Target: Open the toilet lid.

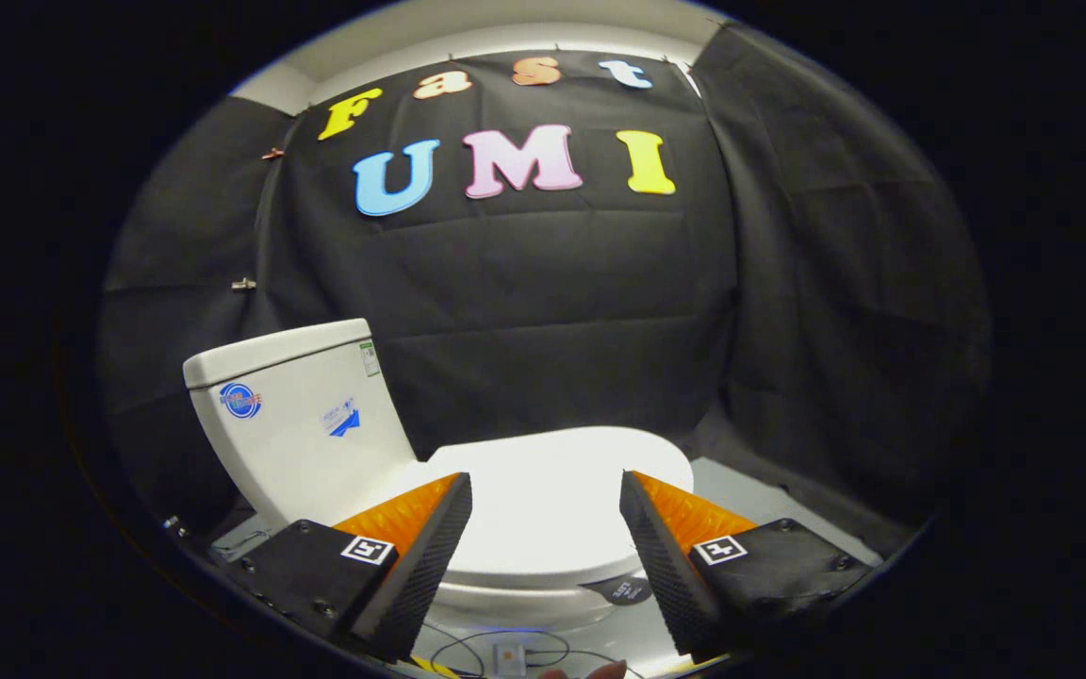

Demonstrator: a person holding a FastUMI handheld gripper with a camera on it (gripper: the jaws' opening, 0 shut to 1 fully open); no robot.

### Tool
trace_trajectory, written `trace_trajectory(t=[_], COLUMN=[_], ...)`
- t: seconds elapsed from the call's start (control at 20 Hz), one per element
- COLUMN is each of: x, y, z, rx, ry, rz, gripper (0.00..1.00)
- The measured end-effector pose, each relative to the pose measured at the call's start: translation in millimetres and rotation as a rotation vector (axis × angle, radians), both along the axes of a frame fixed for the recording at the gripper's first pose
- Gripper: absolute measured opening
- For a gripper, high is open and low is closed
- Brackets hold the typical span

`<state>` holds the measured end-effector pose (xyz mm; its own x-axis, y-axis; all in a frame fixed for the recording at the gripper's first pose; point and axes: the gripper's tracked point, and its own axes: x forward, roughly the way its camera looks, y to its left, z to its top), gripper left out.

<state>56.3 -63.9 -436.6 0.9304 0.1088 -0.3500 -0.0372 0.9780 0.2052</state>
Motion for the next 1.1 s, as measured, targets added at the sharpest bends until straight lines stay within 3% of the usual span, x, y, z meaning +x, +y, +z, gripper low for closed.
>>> trace_trajectory(t=[0.35, 0.75, 0.85, 1.0, 1.1], x=[2, -14, -8, -3, -3], y=[-56, -58, -54, -46, -34], z=[-83, -161, -166, -173, -167], rx=[0.318, 0.768, 0.85, 0.945, 1.005], ry=[0.222, 0.575, 0.594, 0.639, 0.661], rz=[-0.141, -0.187, -0.184, -0.188, -0.148], gripper=[0.99, 0.96, 0.81, 0.43, 0.43])
